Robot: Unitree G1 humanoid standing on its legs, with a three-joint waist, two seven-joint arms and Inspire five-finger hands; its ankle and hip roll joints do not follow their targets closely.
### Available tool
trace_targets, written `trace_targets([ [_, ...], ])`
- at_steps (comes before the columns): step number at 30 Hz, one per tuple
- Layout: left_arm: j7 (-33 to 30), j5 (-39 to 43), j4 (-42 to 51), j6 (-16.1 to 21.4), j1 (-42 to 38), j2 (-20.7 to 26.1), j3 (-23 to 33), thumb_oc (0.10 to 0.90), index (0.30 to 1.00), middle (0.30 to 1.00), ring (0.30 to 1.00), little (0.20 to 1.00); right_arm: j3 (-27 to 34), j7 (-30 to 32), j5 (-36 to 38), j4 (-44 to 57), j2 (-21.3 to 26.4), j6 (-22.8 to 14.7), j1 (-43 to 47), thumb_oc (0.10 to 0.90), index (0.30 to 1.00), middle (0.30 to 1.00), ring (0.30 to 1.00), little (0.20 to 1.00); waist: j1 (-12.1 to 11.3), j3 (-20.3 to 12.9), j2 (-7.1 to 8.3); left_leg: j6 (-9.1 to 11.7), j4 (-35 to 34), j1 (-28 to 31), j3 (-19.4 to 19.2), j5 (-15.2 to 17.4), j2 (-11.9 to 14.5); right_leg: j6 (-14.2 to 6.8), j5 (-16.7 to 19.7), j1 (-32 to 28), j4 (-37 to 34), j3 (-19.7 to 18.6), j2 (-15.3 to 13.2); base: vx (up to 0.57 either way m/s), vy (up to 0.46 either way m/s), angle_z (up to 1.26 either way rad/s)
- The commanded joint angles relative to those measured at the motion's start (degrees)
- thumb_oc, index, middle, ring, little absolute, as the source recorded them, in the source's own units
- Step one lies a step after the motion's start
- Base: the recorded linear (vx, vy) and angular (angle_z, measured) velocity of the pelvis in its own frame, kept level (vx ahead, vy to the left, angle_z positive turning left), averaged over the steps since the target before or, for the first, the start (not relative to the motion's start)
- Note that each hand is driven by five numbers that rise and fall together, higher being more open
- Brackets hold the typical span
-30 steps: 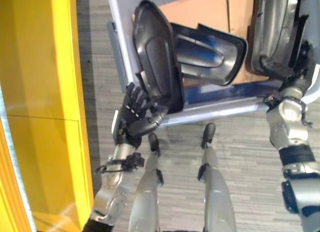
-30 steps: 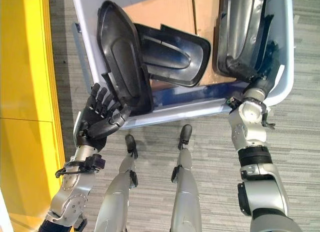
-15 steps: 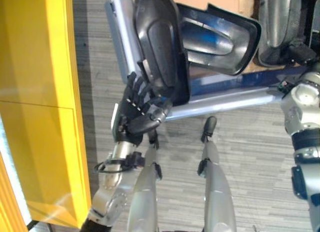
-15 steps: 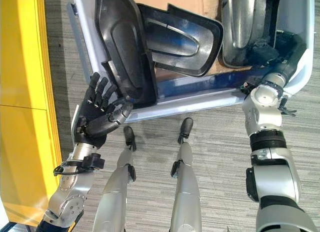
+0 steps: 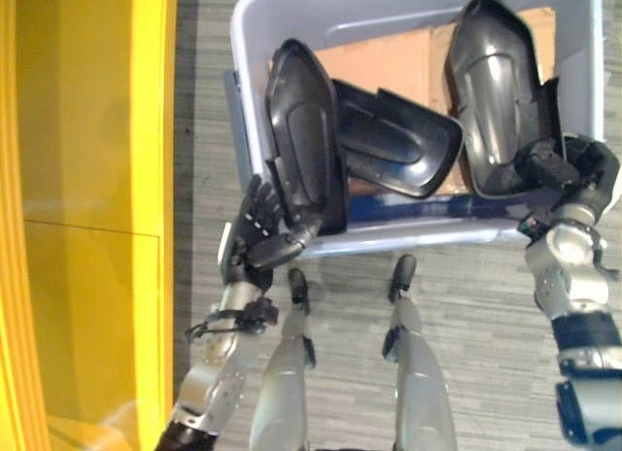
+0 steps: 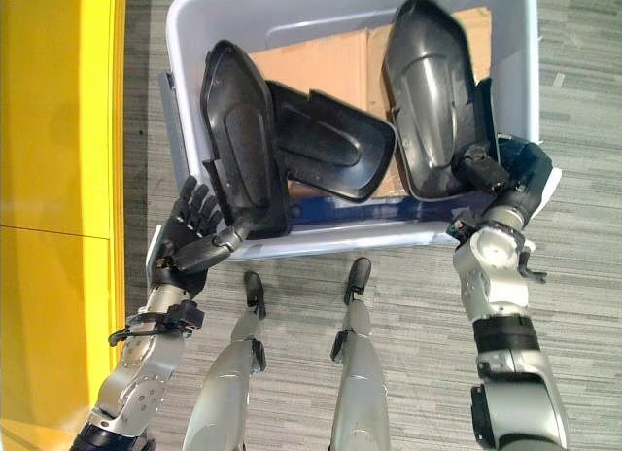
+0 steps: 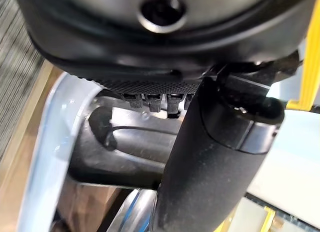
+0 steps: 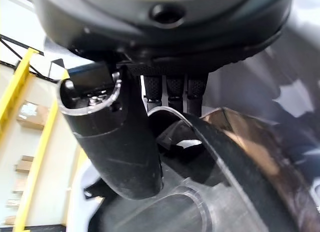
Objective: Move parts from the plastic box to the shelf.
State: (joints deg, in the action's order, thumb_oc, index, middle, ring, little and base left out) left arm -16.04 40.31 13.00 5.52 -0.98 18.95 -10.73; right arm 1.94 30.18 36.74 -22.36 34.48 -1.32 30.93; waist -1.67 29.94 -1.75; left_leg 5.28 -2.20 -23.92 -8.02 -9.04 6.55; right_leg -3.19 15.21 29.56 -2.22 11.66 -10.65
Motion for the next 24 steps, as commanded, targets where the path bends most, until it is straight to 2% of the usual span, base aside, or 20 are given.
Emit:
trace_targets([
  [1, 0.4, 1.55, 4.97, 2.09, 1.12, 2.93, 1.88, 0.9, 1.0, 1.0, 1.0, 1.0, -2.23, -7.86, 2.36, 7.84, -1.94, -3.84, -0.8, 0.4, 0.3, 0.3, 0.3, 0.3, -0.29, -0.15, 2.41, 1.04, 1.32, 4.99, 0.96, 3.51, -0.12, -6.25, -10.13, -8.68, 5.1, 0.42, -3.7, 0.0, 0.0, 0.0],
  [8, 1.63, 1.61, 4.34, 0.68, 2.94, 2.75, 2.83, 0.9, 1.0, 1.0, 1.0, 1.0, 0.47, -9.13, 2.39, 15.35, -3.6, -4.74, -6.35, 0.4, 0.3, 0.3, 0.3, 0.3, -0.04, -2.95, 2.91, 1.27, -0.31, 9.01, 1.11, 3.09, 0.2, -6.44, -9.87, -12.63, 3.44, 0.84, -3.78, 0.02, -0.01, -0.03],
  [14, 3.08, 1.96, 3.54, -0.9, 5.16, 2.72, 4.62, 0.9, 1.0, 1.0, 1.0, 1.0, 1.97, -11.9, 4.13, 22.35, -5.37, -5.3, -11.49, 0.4, 0.3, 0.3, 0.3, 0.3, 0.5, -6.66, 3.15, 1.64, -2.34, 12.73, 1.15, 2.59, 0.57, -6.69, -9.98, -16.24, 1.68, 1.67, -3.53, 0.04, -0.008, 0.02],
  [24, 6.64, 1.09, 2.1, -3.13, 9.74, 0.38, 8.03, 0.9, 1.0, 1.0, 1.0, 1.0, 4.29, -18.02, 6.71, 28.85, -8.76, -3.83, -20.66, 0.4, 0.3, 0.3, 0.3, 0.3, 1.32, -12.74, 3.66, 1.53, -2.8, 18.16, 0.56, 3.72, 1.07, -6.95, -10.22, -21.97, -0.27, 1.88, -2.74, 0.06, -0.008, 0.01],
])
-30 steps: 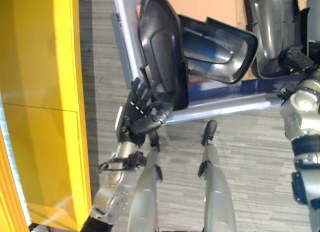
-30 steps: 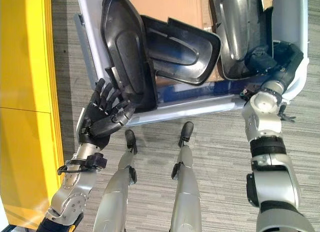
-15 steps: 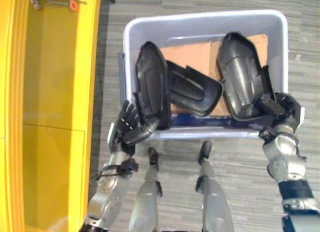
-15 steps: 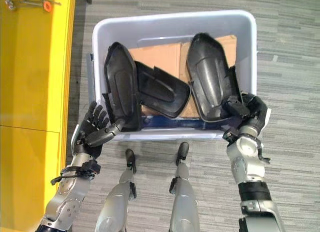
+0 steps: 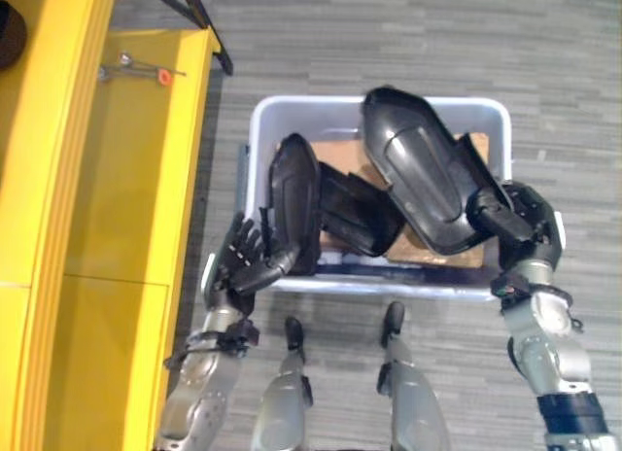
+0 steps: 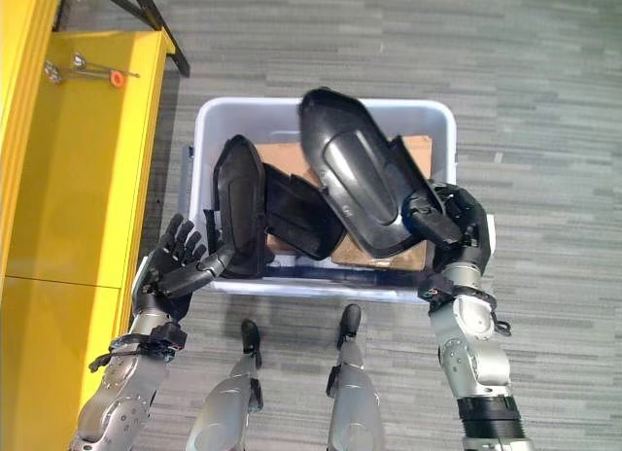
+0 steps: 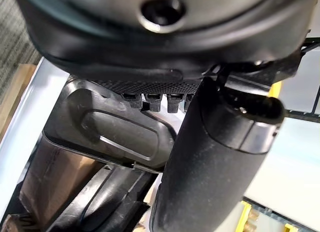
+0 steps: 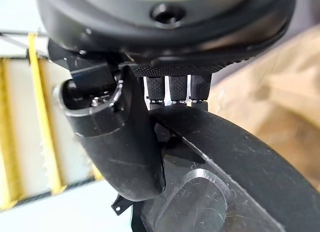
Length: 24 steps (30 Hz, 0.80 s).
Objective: Move parts from the plastic box to the shelf.
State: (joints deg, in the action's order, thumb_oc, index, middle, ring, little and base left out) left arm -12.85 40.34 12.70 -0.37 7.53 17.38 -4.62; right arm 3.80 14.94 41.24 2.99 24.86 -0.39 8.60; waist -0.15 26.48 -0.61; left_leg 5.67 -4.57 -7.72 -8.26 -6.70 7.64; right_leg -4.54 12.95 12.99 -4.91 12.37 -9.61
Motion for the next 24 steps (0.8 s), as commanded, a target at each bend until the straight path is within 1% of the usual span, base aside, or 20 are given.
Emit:
trace_targets([
  [1, 3.78, 0.81, 2.27, 2.59, 1.74, 1.68, 2.37, 0.9, 1.0, 1.0, 1.0, 1.0, 2.94, -3.34, 2.58, 3.84, 0.35, -4.57, 0.4, 0.4, 0.3, 0.3, 0.3, 0.3, -0.07, -9.95, 2.54, 1.16, -0.43, 2.58, 0.7, 1.53, 0.08, -5.6, -8.0, -6.12, 2.06, 1.16, -3.69, 0.06, -0.006, 0.04],
  [4, 4.55, 0.3, 1.4, 1.73, 3.4, 0.23, 3.77, 0.9, 1.0, 1.0, 1.0, 1.0, 4.3, -4.8, 2.92, 5.19, -1.3, -3.67, -3.53, 0.4, 0.3, 0.3, 0.3, 0.3, 0.48, -12.39, 2.54, 1.11, -0.43, 4.27, 0.58, 2.0, 0.43, -5.66, -8.13, -8.0, 1.12, 1.13, -3.24, 0.07, -0.013, 0.06],
  [5, 4.55, 0.29, 1.42, 1.72, 3.46, 0.23, 3.76, 0.9, 1.0, 1.0, 1.0, 1.0, 4.3, -4.8, 2.91, 5.25, -1.32, -3.65, -3.62, 0.4, 0.3, 0.3, 0.3, 0.3, 0.49, -12.41, 2.54, 1.12, -0.43, 4.31, 0.58, 2.02, 0.44, -5.66, -8.12, -8.07, 1.06, 1.15, -3.23, 0.07, -0.038, -0.02],
  [6, 5.25, -0.07, 0.84, 1.3, 4.86, -0.79, 4.43, 0.9, 1.0, 1.0, 1.0, 1.0, 4.45, -5.86, 3.22, 5.74, -2.4, -2.94, -6.05, 0.4, 0.3, 0.3, 0.3, 0.3, 0.86, -13.94, 2.63, 0.97, -0.43, 5.58, 0.25, 2.44, 0.63, -5.61, -8.32, -9.28, 0.74, 1.01, -2.81, 0.05, -0.03, -0.05],
  [11, 5.7, -0.94, 0.16, 0.78, 7.26, -2.6, 5.64, 0.9, 1.0, 1.0, 1.0, 1.0, 2.98, -7.98, 3.48, 7.07, -4.81, -1.39, -10.37, 0.4, 0.3, 0.3, 0.3, 0.3, 1.28, -16.33, 2.36, 0.88, -0.43, 7.96, -0.36, 3.03, 1.18, -5.39, -9.35, -11.27, 1.18, 0.52, -2.12, 0.04, -0.026, -0.07],
  [14, 5.63, -1.4, -0.26, 0.65, 8.13, -3.56, 6.3, 0.9, 1.0, 1.0, 1.0, 1.0, 1.7, -9.11, 3.87, 7.7, -5.92, -0.47, -12.33, 0.4, 0.3, 0.3, 0.3, 0.3, 1.59, -17.06, 2.16, 0.77, -0.43, 9.07, -0.6, 3.17, 1.68, -5.1, -10.56, -11.75, 2.7, 0.18, -1.82, 0.01, -0.031, -0.08],
  [18, 5.49, -2.23, -0.64, 0.66, 9.04, -4.05, 6.85, 0.9, 1.0, 1.0, 1.0, 1.0, -0.38, -10.21, 4.46, 8.0, -6.72, 0.48, -13.32, 0.4, 0.3, 0.3, 0.3, 0.3, 1.74, -17.4, 1.58, 0.72, -0.43, 10.95, -0.9, 3.16, 2.78, -4.33, -13.29, -11.62, 7.28, -0.5, -1.12, -0.01, -0.043, -0.07],
  [21, 5.32, -2.8, -1.08, 0.73, 9.26, -4.32, 7.13, 0.9, 1.0, 1.0, 1.0, 1.0, -2.41, -10.91, 5.32, 7.87, -6.8, 1.11, -13.35, 0.4, 0.3, 0.3, 0.3, 0.3, 1.73, -17.32, 1.22, 1.06, -0.43, 11.98, -0.75, 2.66, 4.0, -3.6, -15.21, -11.76, 9.41, -0.87, 0.04, -0.03, -0.081, -0.06],
  [24, 5.12, -2.4, -1.33, 0.9, 9.56, -4.69, 7.15, 0.9, 1.0, 1.0, 1.0, 1.0, -4.45, -11.1, 6.37, 7.53, -6.14, 1.21, -11.91, 0.4, 0.3, 0.3, 0.3, 0.3, 1.04, -17.26, 1.2, 1.51, 0.53, 12.53, -0.56, 1.56, 5.5, -2.63, -16.33, -12.22, 9.8, -1.4, 1.68, -0.05, -0.114, -0.01],
])
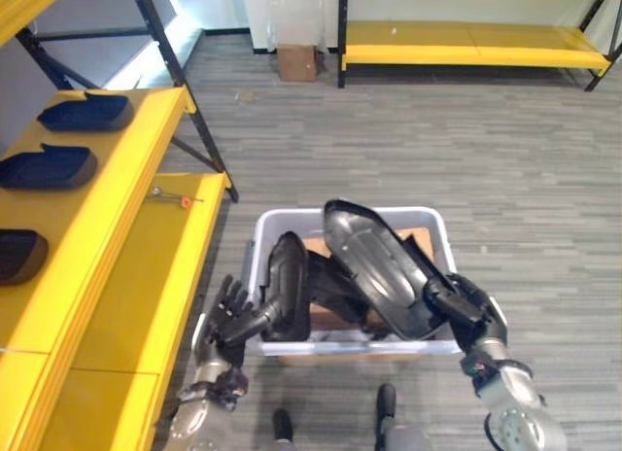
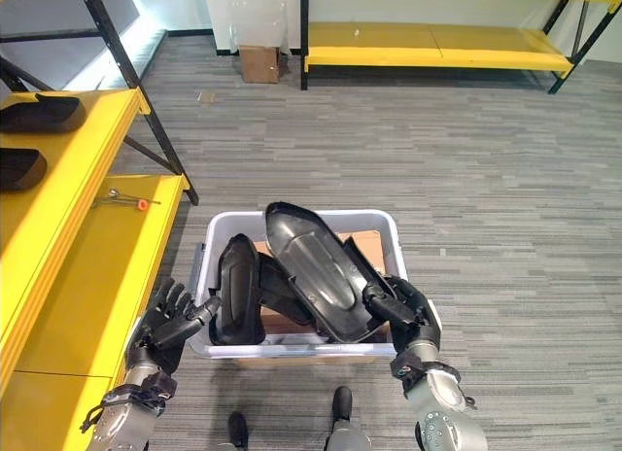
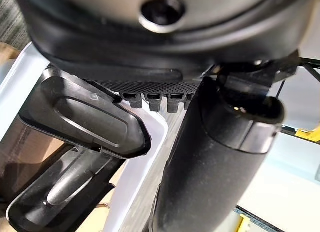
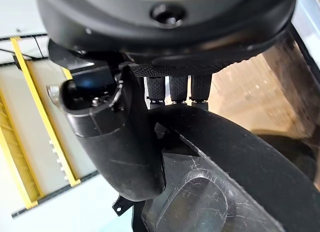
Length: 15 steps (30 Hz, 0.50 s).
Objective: Move parts from the plastic box to the shelf.
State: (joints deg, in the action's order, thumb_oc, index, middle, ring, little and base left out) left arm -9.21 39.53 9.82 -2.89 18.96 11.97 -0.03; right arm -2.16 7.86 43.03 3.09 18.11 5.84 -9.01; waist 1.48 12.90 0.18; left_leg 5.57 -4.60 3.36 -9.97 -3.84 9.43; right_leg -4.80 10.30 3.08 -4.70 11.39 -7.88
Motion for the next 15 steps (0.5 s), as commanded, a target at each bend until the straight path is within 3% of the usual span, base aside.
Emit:
trace_targets([
  [1, 1.48, -1.58, 1.57, 3.41, -1.87, 0.7, 2.57, 0.9, 1.0, 1.0, 1.0, 1.0, 1.49, -4.03, 4.6, 7.39, 0.63, -5.04, 5.75, 0.4, 0.3, 0.3, 0.3, 0.3, -0.58, -3.63, 0.38, 1.65, 0.55, 1.5, 1.13, -1.3, 3.76, -2.33, -13.68, -2.35, 9.58, -0.43, 0.02, -0.05, -0.157, -0.07],
  [4, 1.1, -0.87, 1.3, 3.65, -2.36, 0.44, 2.06, 0.9, 1.0, 1.0, 1.0, 1.0, -0.56, -3.85, 6.06, 7.09, 2.85, -5.7, 9.03, 0.4, 0.3, 0.3, 0.3, 0.3, -2.16, -2.64, 0.17, 3.0, 4.51, -1.44, 3.6, -5.08, 6.45, -0.32, -14.22, -3.63, 8.32, 0.47, 2.72, -0.09, -0.209, -0.02],
  [9, 0.47, 0.06, 0.03, 3.91, -3.18, 0.2, 0.77, 0.9, 1.0, 1.0, 1.0, 1.0, -0.23, -2.92, 6.86, 6.76, 4.81, -6.93, 11.13, 0.4, 0.3, 0.3, 0.3, 0.3, -4.17, -0.78, -0.6, 5.68, 2.8, -6.12, 7.65, -12.75, 7.13, 1.08, -14.74, -3.56, 7.07, 5.1, 3.85, -0.14, -0.114, 0.38],
  [10, 0.05, 0.42, -0.81, 4.05, -4.28, 0.38, 0.14, 0.9, 1.0, 1.0, 1.0, 1.0, 0.69, -2.2, 6.79, 6.57, 4.78, -7.79, 11.27, 0.4, 0.3, 0.3, 0.3, 0.3, -4.08, -0.38, -0.41, 5.85, 2.2, -7.8, 5.74, -14.23, 7.24, 1.02, -14.85, -3.31, 6.99, 7.55, 2.76, -0.19, -0.06, 0.84],
  [13, 0.59, 0.24, -1.31, 4.1, -5.34, 0.95, -0.33, 0.9, 1.0, 1.0, 1.0, 1.0, 2.26, -1.53, 6.36, 5.89, 4.22, -8.75, 10.5, 0.4, 0.3, 0.3, 0.3, 0.3, -2.74, -0.73, 0.45, 4.99, 5.4, -8.4, -2.02, -12.75, 9.31, 1.32, -14.47, -2.47, 6.9, 12.79, 0.65, -0.17, -0.095, 1.43],
  [15, 1.09, 0.35, -1.32, 4.11, -4.98, 1.02, -0.16, 0.9, 1.0, 1.0, 1.0, 1.0, 2.68, -1.43, 6.22, 5.9, 3.84, -8.76, 9.49, 0.4, 0.3, 0.3, 0.3, 0.3, -2.3, -0.98, 0.57, 5.01, 6.2, -7.5, -3.13, -11.49, 9.99, 1.46, -14.51, -2.53, 6.85, 14.15, 0.13, -0.07, -0.045, 1.25],
])
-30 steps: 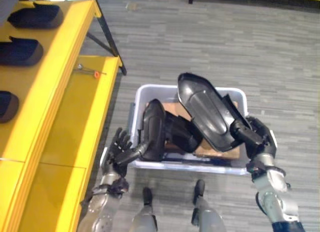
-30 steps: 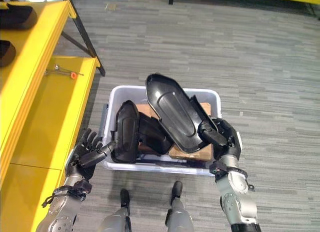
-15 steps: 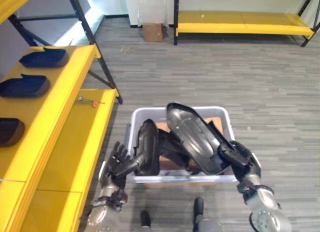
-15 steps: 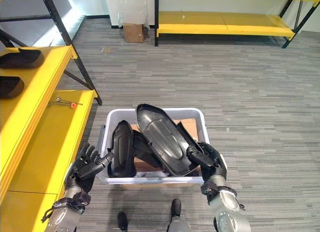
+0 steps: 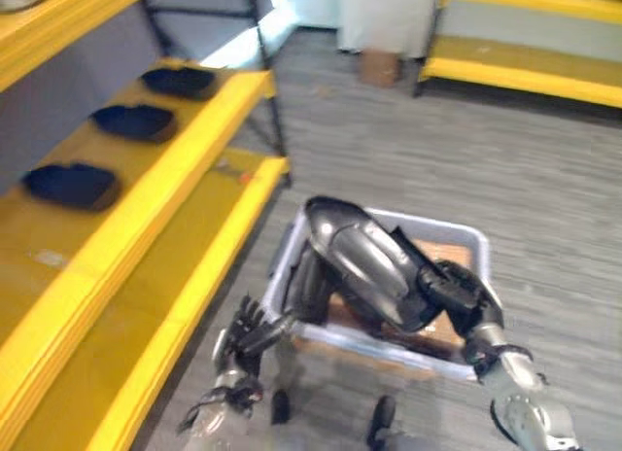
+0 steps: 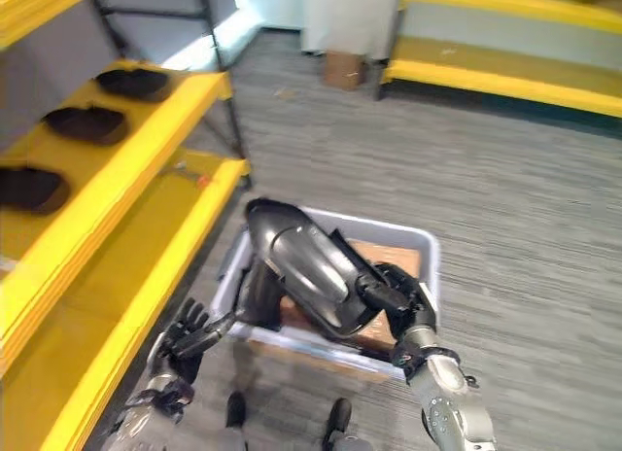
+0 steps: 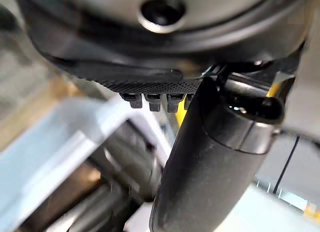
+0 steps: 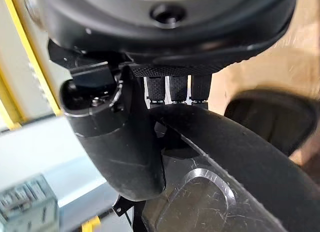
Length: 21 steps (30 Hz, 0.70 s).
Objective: Move parts from the plastic box to the shelf.
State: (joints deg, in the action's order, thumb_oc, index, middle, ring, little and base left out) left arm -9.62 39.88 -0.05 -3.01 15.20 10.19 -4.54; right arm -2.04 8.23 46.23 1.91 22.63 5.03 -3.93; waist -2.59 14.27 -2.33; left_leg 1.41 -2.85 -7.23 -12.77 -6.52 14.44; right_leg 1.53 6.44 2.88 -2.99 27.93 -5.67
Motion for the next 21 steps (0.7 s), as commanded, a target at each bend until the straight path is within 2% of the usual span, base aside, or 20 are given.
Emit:
trace_targets([
  [1, 2.06, 0.03, 8.77, 4.14, -0.37, 2.31, 4.75, 0.9, 1.0, 1.0, 1.0, 1.0, 3.66, -2.08, 3.11, 7.37, -1.71, -7.81, 1.63, 0.4, 0.3, 0.3, 0.3, 0.3, 2.49, -2.75, 3.14, 10.2, 5.45, 5.81, -1.37, -6.48, 5.92, -5.18, -11.51, -3.36, 5.28, -1.26, -2.85, -0.05, 0.018, 0.82],
  [2, 2.15, 0.03, 9.02, 4.11, -0.23, 2.12, 4.88, 0.9, 1.0, 1.0, 1.0, 1.0, 4.08, -2.21, 3.33, 7.57, -2.4, -7.99, 0.1, 0.4, 0.3, 0.3, 0.3, 0.3, 3.12, -2.85, 2.95, 10.56, 7.51, 7.38, -2.69, -6.36, 7.18, -4.92, -11.45, -3.49, 5.92, 0.46, -3.46, -0.09, 0.045, 1.12],
  [4, 2.73, -0.07, 9.21, 3.86, -0.04, 2.06, 4.85, 0.9, 1.0, 1.0, 1.0, 1.0, 5.25, -2.29, 4.39, 7.71, -4.14, -8.13, -2.28, 0.4, 0.3, 0.3, 0.3, 0.3, 4.29, -3.74, 2.37, 10.73, 6.62, 10.39, -4.57, -4.75, 7.63, -4.96, -11.55, -3.67, 6.67, 3.79, -4.75, -0.1, 0.089, 1.35],
  [6, 3.16, -0.47, 9.77, 3.57, -0.11, 2.14, 4.7, 0.9, 1.0, 1.0, 1.0, 1.0, 6.22, -2.2, 4.76, 7.88, -5.25, -8.14, -4.05, 0.4, 0.3, 0.3, 0.3, 0.3, 5.31, -4.45, 1.72, 10.4, 4.42, 11.32, -6.3, -2.41, 6.23, -5.7, -10.7, -4.39, 6.86, 6.1, -6.35, -0.03, 0.107, 0.77],
  [7, 3.16, -0.47, 9.77, 3.57, -0.11, 2.14, 4.7, 0.9, 1.0, 1.0, 1.0, 1.0, 6.22, -2.2, 4.76, 7.88, -5.25, -8.14, -4.05, 0.4, 0.3, 0.3, 0.3, 0.3, 5.31, -4.45, 1.72, 10.4, 4.42, 11.32, -6.3, -2.41, 6.23, -5.7, -10.7, -4.39, 6.86, 6.1, -6.35, 0.0, 0.179, 1.13],
  [8, 3.3, -0.59, 9.87, 3.57, -0.38, 1.91, 4.55, 0.9, 1.0, 1.0, 1.0, 1.0, 6.98, -2.12, 4.79, 8.17, -6.01, -8.18, -4.76, 0.4, 0.3, 0.3, 0.3, 0.3, 6.27, -5.04, 1.11, 10.06, 1.72, 11.23, -10.04, -1.38, 5.92, -6.77, -9.42, -5.23, 6.63, 7.56, -7.85, 0.02, 0.2, 1.36],
  [10, 3.24, -0.98, 9.8, 3.76, -0.37, 2.13, 4.62, 0.9, 1.0, 1.0, 1.0, 1.0, 6.7, -1.82, 4.65, 7.98, -6.69, -8.01, -4.74, 0.4, 0.3, 0.3, 0.3, 0.3, 5.71, -5.42, 0.69, 9.44, 0.04, 11.72, -9.53, -0.55, 4.09, -8.32, -7.35, -5.89, 5.61, 7.98, -9.23, 0.06, 0.249, 0.84],
  [11, 3.24, -0.98, 9.8, 3.77, -0.37, 2.14, 4.62, 0.9, 1.0, 1.0, 1.0, 1.0, 6.7, -1.82, 4.65, 7.98, -6.7, -8.01, -4.74, 0.4, 0.3, 0.3, 0.3, 0.3, 5.72, -5.41, 0.72, 9.41, 0.03, 11.75, -9.53, -0.54, 4.03, -8.37, -7.3, -5.94, 5.57, 7.99, -9.27, 0.08, 0.225, 0.2],
  [12, 3.36, -1.25, 10.23, 3.9, -0.29, 2.58, 5.59, 0.9, 1.0, 1.0, 1.0, 1.0, 7.03, -2.06, 4.59, 8.06, -7.18, -7.7, -4.75, 0.4, 0.3, 0.3, 0.3, 0.3, 5.38, -5.46, 1.06, 8.62, 0.12, 11.7, -9.7, 0.78, 2.55, -9.16, -5.44, -6.53, 5.29, 8.43, -10.95, 0.08, 0.184, 0.06],
  [17, 1.95, -1.88, 10.32, 4.49, 0.21, 2.99, 7.63, 0.9, 1.0, 1.0, 1.0, 1.0, 6.03, -2.06, 3.42, 7.2, -8.13, -7.03, -2.88, 0.4, 0.3, 0.3, 0.3, 0.3, 3.25, -5.32, 3.35, 5.68, -0.31, 11.81, -9.69, 4.05, -2.61, -12.31, -1.1, -7.78, 4.66, 9.38, -15.63, 0.07, 0.223, 0.12],
  [21, 1.49, -2.14, 10.93, 4.51, 1.08, 2.81, 8.81, 0.9, 1.0, 1.0, 1.0, 1.0, 4.95, -2.44, 2.66, 7.01, -8.79, -6.32, -1.73, 0.4, 0.3, 0.3, 0.3, 0.3, 1.02, -5.14, 5.1, 3.48, -0.6, 10.7, -7.91, 6.18, -6.62, -14.87, 3.11, -8.47, 4.61, 10.21, -18.9, 0.06, 0.176, 0.11],
])
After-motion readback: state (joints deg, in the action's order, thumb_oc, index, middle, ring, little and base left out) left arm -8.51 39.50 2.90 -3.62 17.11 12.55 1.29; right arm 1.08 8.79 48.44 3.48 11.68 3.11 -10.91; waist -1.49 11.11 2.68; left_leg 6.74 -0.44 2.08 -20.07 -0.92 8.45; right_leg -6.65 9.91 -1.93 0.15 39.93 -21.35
